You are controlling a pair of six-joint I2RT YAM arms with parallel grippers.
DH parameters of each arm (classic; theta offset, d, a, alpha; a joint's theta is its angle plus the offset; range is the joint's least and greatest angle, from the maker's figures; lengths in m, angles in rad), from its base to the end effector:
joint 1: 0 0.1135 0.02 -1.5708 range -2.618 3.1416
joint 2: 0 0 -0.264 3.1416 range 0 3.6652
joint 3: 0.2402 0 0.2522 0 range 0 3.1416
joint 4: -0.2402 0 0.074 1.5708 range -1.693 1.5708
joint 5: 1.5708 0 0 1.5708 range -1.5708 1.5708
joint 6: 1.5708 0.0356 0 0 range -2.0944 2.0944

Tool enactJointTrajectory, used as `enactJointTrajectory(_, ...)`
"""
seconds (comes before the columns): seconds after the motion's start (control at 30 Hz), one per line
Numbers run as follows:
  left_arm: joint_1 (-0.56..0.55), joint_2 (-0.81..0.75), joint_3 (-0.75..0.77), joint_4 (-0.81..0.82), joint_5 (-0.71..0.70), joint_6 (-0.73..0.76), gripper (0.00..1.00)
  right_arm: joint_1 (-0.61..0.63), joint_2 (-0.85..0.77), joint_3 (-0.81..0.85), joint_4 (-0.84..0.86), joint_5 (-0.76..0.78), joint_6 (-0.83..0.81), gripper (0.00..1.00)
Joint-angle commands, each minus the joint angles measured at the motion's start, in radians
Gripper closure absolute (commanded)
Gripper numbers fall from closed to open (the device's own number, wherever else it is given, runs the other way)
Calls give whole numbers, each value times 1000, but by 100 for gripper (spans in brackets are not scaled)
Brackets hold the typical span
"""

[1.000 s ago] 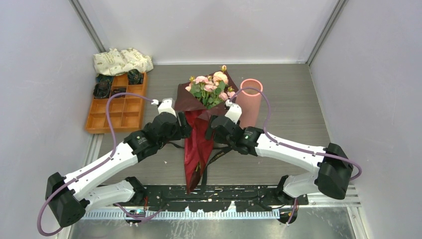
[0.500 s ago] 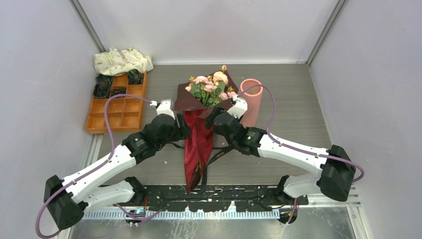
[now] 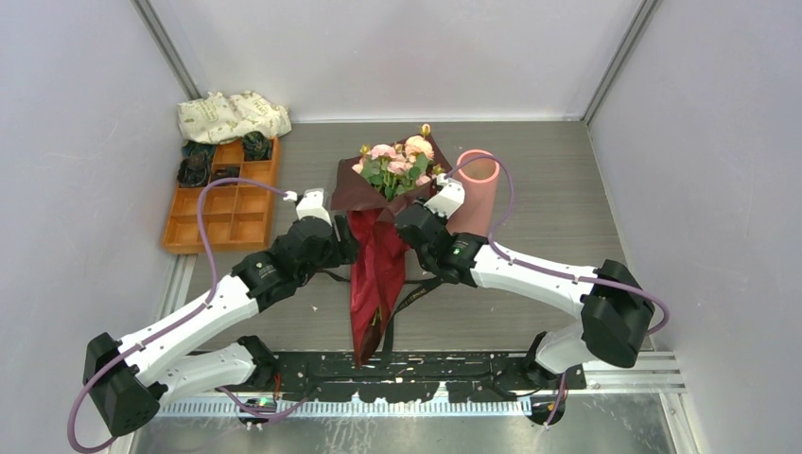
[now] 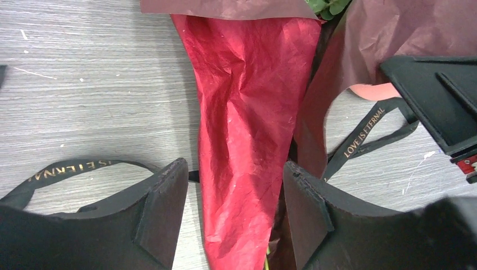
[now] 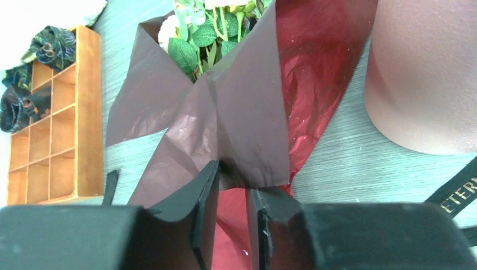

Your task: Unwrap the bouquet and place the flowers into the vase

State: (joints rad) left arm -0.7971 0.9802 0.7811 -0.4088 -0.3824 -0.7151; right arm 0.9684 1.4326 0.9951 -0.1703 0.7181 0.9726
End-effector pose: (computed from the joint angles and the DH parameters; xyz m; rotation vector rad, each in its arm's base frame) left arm 0.1582 -0.1430 0.2820 -0.1294 2.1623 -0.4690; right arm 0.1970 0.2452 0.2680 0.3974 2.0042 0.4394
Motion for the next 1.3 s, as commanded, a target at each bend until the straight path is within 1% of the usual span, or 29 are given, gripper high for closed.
enactJointTrajectory(0.0, 4, -2, 32, 22, -46, 27, 37, -2, -15, 40, 41, 73, 15, 78)
enactJointTrajectory(0.13, 10, 17, 56, 20, -60, 36, 37, -2, -48, 11, 6, 87, 30, 98)
enactJointTrajectory(0.17, 14, 28, 68, 20, -58, 39, 36, -2, -67, -4, -2, 92, 35, 99)
enactJointTrajectory(0.3, 29, 94, 125, 25, -30, 47, 35, -1, -182, -98, -20, 100, 60, 99)
enactJointTrajectory(0.5, 50, 219, 184, 81, 54, 35, 33, -2, -395, -180, -174, 124, 82, 99)
enactJointTrajectory(0.63, 60, 305, 216, 117, 97, 16, 32, -1, -497, -208, -270, 123, 79, 99)
enactJointTrajectory(0.77, 69, 395, 258, 161, 121, 6, 32, -1, -551, -231, -333, 104, 83, 99)
enactJointTrajectory(0.9, 73, 480, 315, 189, 140, 9, 33, 0, -574, -260, -349, 88, 90, 99)
enactJointTrajectory(1.07, 79, 582, 402, 140, 107, 21, 33, -1, -577, -282, -337, 70, 95, 99)
enactJointTrajectory(1.17, 81, 630, 445, 87, 58, 35, 37, -1, -574, -286, -327, 60, 94, 99)
enactJointTrajectory(1.2, 81, 646, 456, 76, 40, 40, 41, -1, -573, -288, -324, 57, 93, 99)
enactJointTrajectory(1.23, 81, 660, 471, 57, 23, 46, 49, -1, -573, -289, -322, 56, 93, 99)
enactJointTrajectory(1.27, 82, 677, 497, 36, 2, 50, 60, 0, -573, -289, -319, 54, 93, 99)
